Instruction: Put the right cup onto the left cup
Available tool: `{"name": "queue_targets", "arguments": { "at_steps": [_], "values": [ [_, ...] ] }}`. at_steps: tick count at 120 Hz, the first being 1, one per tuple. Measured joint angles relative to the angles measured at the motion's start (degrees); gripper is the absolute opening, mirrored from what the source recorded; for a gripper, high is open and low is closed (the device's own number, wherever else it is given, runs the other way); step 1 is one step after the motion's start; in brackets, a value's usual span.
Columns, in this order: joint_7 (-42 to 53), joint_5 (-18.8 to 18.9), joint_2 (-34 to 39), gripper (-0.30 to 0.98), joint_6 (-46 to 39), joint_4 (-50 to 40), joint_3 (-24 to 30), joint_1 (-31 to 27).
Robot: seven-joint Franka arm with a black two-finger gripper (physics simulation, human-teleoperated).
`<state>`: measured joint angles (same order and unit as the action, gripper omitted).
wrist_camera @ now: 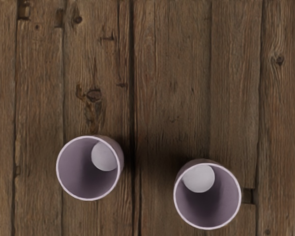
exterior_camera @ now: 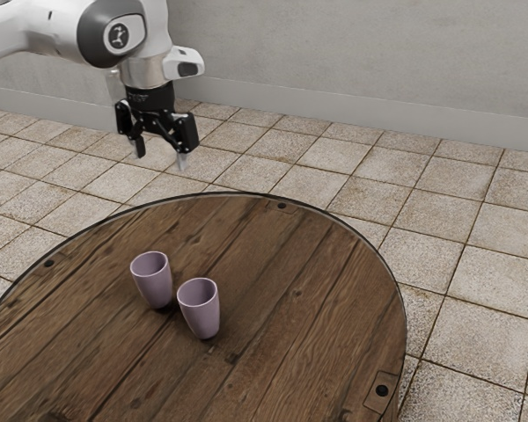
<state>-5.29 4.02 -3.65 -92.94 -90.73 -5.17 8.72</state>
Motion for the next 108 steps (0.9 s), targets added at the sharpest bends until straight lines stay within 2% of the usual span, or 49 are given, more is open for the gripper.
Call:
{"name": "queue_targets", "arguments": {
  "at_steps": [24, 53, 72, 98, 108],
  "values": [
    [-0.25, -0.12, 0.41, 0.69, -1.46, -1.75, 0.07, 1.38],
    [-1.31, -2.12, 3.93, 0.68, -7.11, -11.87, 2.11, -1.08],
    [-3.84, -3.02, 6.2, 0.56, -11.7, -18.64, 5.35, -3.43],
    [-8.14, -5.28, 7.51, 0.4, -17.87, -25.91, 9.42, -0.22],
    [-9.72, -6.21, 7.75, 0.36, -20.29, -27.79, 10.76, -1.05]
  ]
}}
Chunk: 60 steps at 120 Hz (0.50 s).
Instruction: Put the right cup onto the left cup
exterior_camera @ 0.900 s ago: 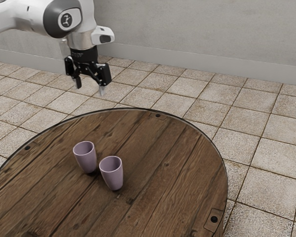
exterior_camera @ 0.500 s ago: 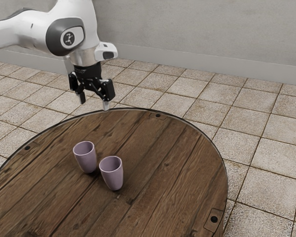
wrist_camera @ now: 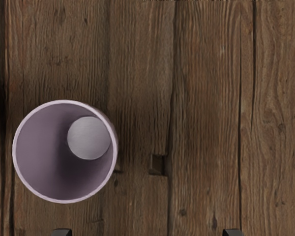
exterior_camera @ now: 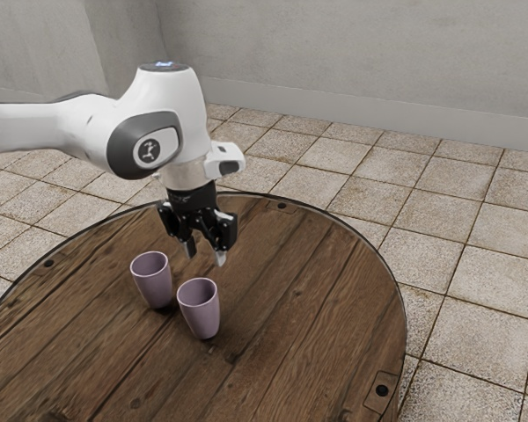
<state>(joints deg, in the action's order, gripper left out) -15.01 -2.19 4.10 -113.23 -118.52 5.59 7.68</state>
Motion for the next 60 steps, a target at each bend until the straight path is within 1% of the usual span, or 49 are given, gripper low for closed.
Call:
{"name": "queue_targets", "arguments": {
  "at_steps": [19, 35, 60],
  "values": [
    [-3.18, -0.72, -0.01, 0.32, -3.74, -2.99, 2.34, -2.61],
    [-5.79, -1.21, 0.03, 0.3, -6.39, -5.51, 4.03, -2.8],
    [-8.89, -1.7, -1.49, 0.28, -9.88, -7.3, 4.45, -4.73]
  ]
}}
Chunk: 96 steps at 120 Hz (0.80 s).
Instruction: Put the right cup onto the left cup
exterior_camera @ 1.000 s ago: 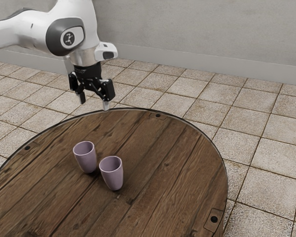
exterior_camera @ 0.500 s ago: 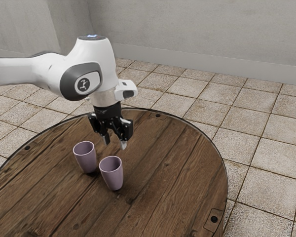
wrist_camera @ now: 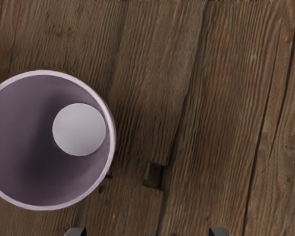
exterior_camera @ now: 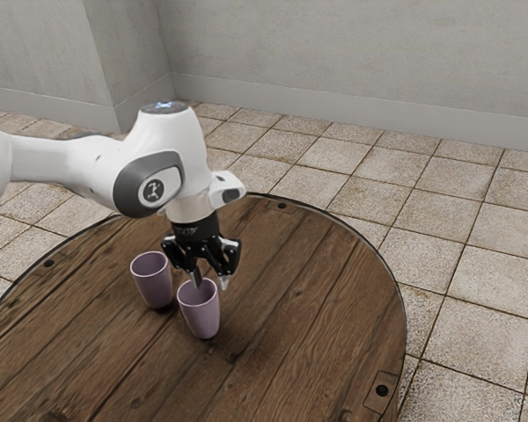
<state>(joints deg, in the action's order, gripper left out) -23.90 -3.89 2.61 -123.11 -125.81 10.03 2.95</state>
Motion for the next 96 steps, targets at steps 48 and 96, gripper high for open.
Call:
{"name": "queue_targets", "arguments": {
  "at_steps": [48, 96],
  "values": [
    [-3.29, 1.92, -9.15, 0.27, -6.99, 1.27, -1.64, -1.89],
    [-4.8, 2.85, -10.66, 0.03, -9.69, 1.95, -2.12, -1.56]
  ]
}}
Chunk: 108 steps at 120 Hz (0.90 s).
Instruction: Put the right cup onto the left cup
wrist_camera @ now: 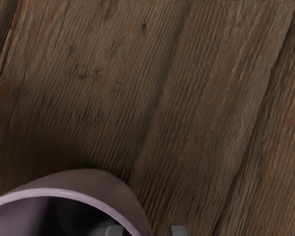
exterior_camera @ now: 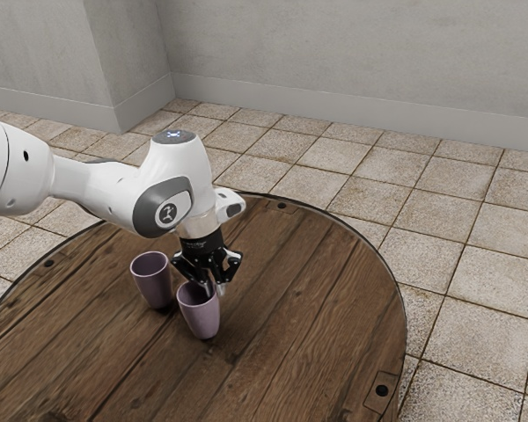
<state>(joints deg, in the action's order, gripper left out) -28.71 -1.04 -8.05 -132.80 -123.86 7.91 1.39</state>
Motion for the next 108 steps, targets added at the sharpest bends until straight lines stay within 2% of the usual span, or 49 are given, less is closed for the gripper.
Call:
{"name": "queue_targets", "arguments": {
  "at_steps": [28, 55, 78, 108],
  "values": [
    [-0.82, 0.09, 0.01, -0.06, -0.29, -0.06, -0.01, 0.01],
    [-1.53, 0.21, 0.55, -0.09, -0.32, -0.05, -0.08, 0.02],
    [-2.03, 0.54, 4.14, -0.1, 1.19, -0.04, -0.43, 0.73],
    [-2.46, 3.18, 9.42, -0.1, 7.22, 1.85, -1.57, 1.15]
  ]
}}
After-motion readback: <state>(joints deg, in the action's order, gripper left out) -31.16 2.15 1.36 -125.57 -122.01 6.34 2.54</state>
